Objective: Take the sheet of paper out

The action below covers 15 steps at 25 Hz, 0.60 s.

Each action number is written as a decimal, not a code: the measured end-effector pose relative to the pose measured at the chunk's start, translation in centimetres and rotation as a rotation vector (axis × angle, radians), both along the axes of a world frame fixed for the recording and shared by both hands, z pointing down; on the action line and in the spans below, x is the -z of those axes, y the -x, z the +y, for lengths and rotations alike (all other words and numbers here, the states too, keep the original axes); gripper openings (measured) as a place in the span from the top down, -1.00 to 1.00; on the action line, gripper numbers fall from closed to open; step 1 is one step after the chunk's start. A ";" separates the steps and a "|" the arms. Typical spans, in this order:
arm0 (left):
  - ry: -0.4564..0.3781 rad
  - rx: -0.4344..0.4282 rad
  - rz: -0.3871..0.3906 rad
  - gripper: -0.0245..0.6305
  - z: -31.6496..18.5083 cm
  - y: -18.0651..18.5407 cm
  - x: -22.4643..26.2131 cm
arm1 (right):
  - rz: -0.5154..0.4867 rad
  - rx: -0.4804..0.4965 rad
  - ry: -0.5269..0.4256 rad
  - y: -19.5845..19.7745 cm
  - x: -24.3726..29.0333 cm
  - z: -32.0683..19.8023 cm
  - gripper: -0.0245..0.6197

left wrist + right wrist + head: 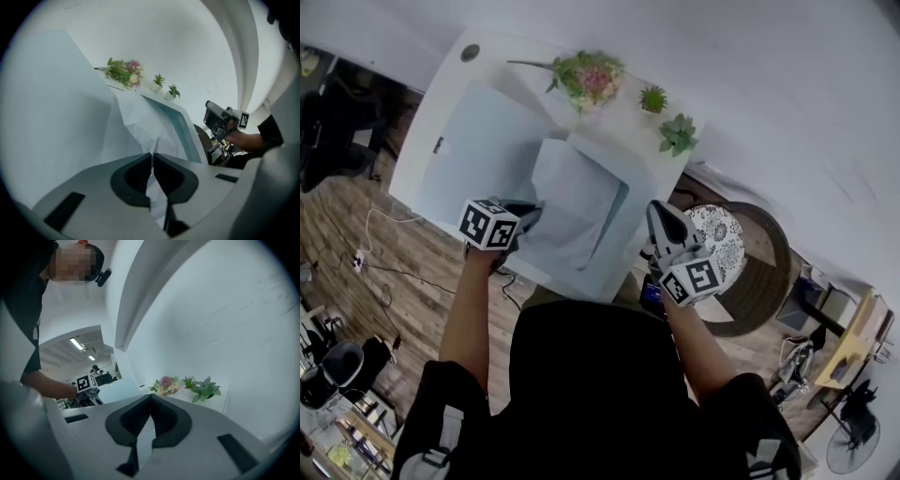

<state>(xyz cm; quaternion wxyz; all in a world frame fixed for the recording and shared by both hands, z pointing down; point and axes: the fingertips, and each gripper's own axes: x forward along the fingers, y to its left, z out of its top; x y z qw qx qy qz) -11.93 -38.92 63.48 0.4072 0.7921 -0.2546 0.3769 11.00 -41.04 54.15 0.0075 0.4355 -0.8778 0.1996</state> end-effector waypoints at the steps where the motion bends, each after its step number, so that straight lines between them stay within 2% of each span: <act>1: -0.022 0.019 -0.014 0.87 -0.3 0.9 0.7 | -0.006 0.005 -0.011 0.0 0.3 0.1 0.89; 5: -0.117 0.082 -0.067 0.87 -1.2 4.1 4.2 | -0.024 0.032 -0.057 0.1 1.8 0.7 0.89; 9: -0.236 0.114 -0.122 0.87 -1.0 5.8 8.6 | -0.036 0.044 -0.107 -0.3 3.8 2.0 0.89; 15: -0.434 0.182 -0.117 0.88 0.2 5.9 15.0 | -0.039 0.015 -0.180 -1.6 7.0 3.9 0.89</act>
